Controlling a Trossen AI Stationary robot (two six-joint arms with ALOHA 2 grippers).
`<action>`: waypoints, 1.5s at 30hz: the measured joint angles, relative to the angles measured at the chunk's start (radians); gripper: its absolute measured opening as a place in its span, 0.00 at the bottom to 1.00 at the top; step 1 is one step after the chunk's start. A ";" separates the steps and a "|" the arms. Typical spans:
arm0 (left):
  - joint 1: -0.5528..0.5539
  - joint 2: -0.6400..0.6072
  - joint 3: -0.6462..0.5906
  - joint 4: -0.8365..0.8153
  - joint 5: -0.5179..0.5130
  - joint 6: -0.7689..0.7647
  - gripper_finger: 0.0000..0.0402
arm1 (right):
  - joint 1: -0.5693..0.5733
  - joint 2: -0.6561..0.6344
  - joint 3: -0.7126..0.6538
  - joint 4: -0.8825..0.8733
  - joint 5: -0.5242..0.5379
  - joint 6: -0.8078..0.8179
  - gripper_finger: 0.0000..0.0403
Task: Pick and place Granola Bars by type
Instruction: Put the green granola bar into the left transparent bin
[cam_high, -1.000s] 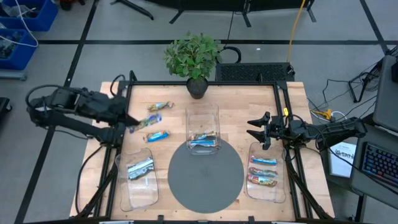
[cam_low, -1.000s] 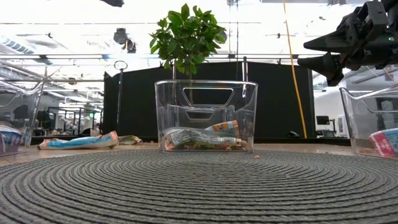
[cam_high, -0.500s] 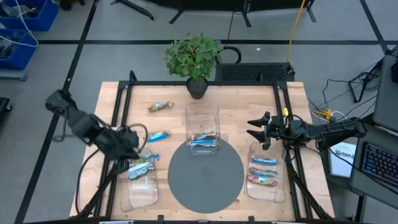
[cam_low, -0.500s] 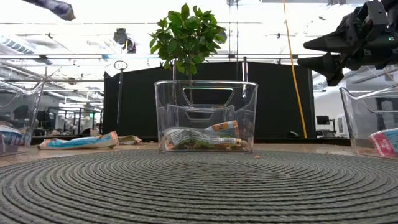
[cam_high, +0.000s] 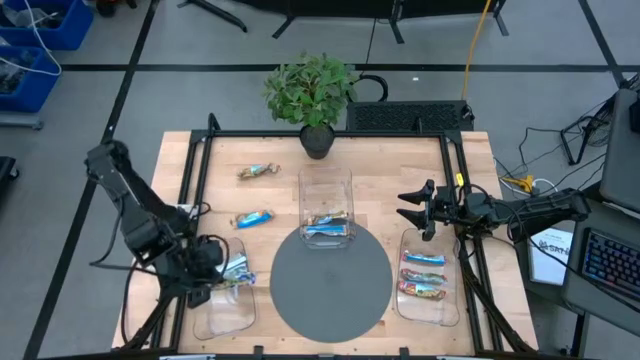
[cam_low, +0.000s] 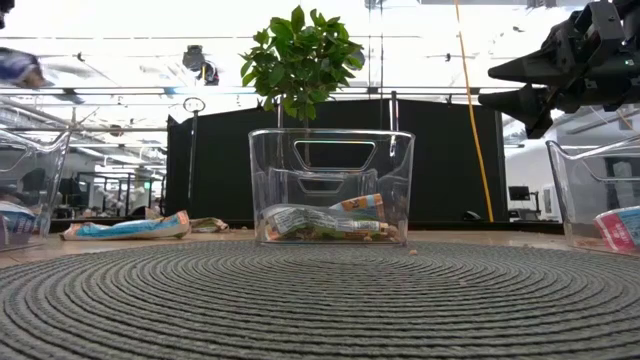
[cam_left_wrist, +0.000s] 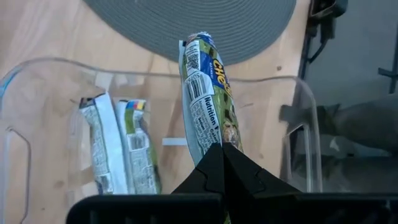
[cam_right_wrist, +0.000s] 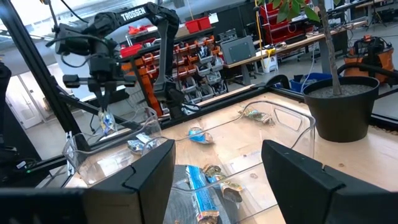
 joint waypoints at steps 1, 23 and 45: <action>-0.016 0.000 -0.006 -0.002 -0.011 -0.005 0.00 | 0.000 0.000 0.000 0.000 0.000 0.000 0.58; -0.185 0.039 -0.281 0.247 -0.168 -0.110 0.00 | 0.000 0.000 0.000 0.000 0.000 0.000 0.58; -0.234 0.071 -0.439 0.434 -0.187 -0.223 0.00 | 0.000 0.000 0.000 0.000 0.000 0.000 0.58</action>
